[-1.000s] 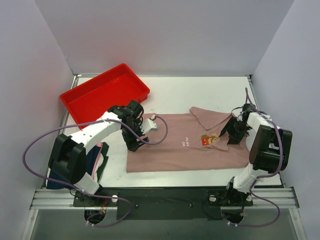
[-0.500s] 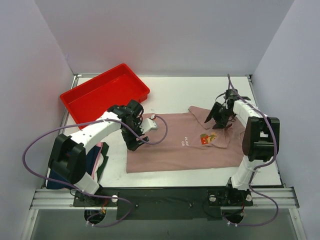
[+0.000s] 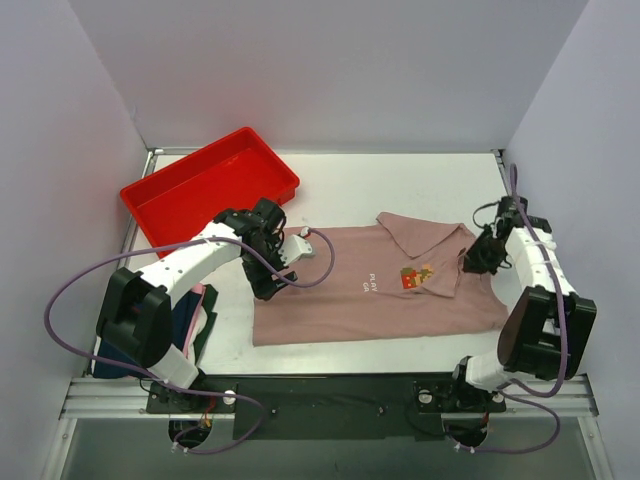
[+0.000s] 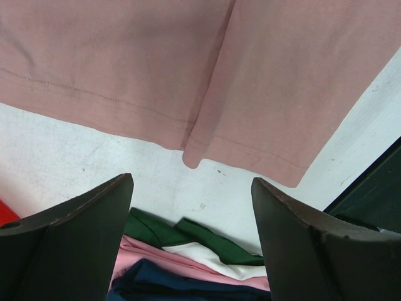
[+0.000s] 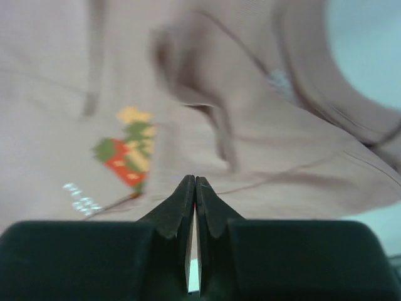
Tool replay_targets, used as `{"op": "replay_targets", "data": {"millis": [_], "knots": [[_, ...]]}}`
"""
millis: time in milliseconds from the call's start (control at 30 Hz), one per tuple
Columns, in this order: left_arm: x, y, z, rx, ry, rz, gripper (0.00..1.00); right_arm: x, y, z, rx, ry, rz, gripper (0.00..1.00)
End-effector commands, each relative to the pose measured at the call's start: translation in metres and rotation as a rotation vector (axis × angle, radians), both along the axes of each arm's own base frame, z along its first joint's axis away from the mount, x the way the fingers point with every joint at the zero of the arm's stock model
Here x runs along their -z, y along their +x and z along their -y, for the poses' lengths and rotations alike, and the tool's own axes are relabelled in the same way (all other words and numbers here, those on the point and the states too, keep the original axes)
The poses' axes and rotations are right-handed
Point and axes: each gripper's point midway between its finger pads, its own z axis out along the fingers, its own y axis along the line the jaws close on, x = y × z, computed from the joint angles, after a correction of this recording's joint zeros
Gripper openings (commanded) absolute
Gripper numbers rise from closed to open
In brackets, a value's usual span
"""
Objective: Fold and stack the t-shirts
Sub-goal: Fold the flattened tshirt in 1/3 of the way
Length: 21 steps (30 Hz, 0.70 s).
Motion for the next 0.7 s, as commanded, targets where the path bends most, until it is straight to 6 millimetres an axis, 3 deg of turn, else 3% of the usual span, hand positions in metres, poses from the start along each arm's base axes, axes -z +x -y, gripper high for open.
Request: {"op": "replay_targets", "data": {"millis": [0, 100, 367, 567, 667], "knots": [[-0.018, 0.017, 0.013, 0.011, -0.063, 0.064, 0.87, 0.059, -0.063, 0.013, 0.074, 0.002, -0.267, 0.0], [-0.02, 0.019, 0.014, 0.014, -0.069, 0.075, 0.87, 0.078, -0.068, 0.014, 0.1, 0.042, -0.308, 0.0], [-0.021, 0.016, 0.012, 0.009, -0.061, 0.071, 0.87, 0.089, -0.049, 0.017, 0.099, 0.064, -0.317, 0.0], [-0.018, 0.015, 0.009, 0.007, -0.049, 0.064, 0.87, 0.078, -0.038, 0.004, 0.086, 0.098, -0.264, 0.0], [-0.018, 0.019, 0.009, 0.01, -0.043, 0.073, 0.87, 0.073, -0.024, -0.012, 0.05, 0.137, -0.234, 0.0]]}}
